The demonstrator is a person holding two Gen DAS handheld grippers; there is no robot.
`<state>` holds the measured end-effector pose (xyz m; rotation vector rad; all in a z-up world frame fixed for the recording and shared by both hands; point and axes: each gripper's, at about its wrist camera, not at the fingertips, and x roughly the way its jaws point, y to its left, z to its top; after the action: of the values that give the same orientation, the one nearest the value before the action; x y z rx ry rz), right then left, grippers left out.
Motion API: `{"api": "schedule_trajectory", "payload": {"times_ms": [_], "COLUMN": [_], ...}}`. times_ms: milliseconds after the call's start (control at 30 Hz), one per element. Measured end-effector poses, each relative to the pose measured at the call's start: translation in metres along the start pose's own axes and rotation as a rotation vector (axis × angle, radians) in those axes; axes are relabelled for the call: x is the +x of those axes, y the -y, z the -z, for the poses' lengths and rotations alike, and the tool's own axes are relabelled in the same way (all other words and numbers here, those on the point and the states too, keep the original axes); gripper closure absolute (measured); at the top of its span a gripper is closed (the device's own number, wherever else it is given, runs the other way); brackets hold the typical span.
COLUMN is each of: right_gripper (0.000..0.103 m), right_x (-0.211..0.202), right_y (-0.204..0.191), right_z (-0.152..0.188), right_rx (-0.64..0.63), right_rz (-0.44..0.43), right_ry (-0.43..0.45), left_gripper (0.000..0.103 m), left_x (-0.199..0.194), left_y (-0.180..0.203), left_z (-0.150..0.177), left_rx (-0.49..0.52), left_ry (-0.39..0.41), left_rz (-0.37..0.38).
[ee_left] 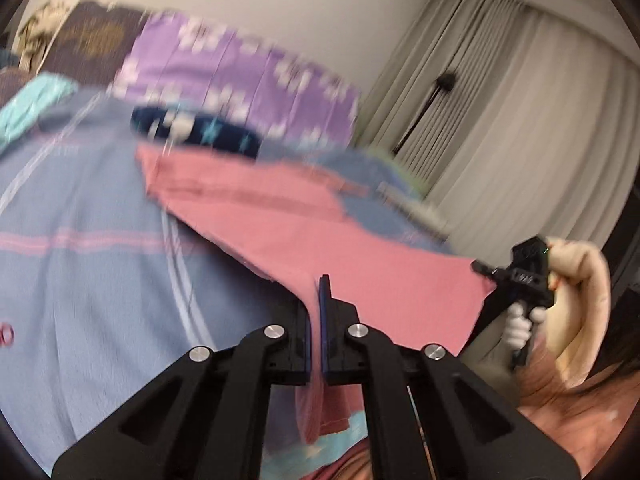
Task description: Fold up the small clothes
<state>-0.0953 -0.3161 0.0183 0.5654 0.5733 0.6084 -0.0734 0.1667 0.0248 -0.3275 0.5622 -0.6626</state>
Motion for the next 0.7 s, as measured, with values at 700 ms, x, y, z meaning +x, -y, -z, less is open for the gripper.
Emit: {"api": "schedule_trajectory", "payload": {"times_ms": [700], "right_gripper": [0.100], "right_x": [0.013], "right_y": [0.031], "right_z": [-0.024], "right_rx": [0.075], "right_rz": [0.063], "right_ry": [0.081], "left_gripper": [0.101], "left_x": [0.011], "left_y": [-0.015], "left_z": [-0.020], "left_rx": [-0.031], "left_ry": [0.060], "left_rz": [-0.097]}}
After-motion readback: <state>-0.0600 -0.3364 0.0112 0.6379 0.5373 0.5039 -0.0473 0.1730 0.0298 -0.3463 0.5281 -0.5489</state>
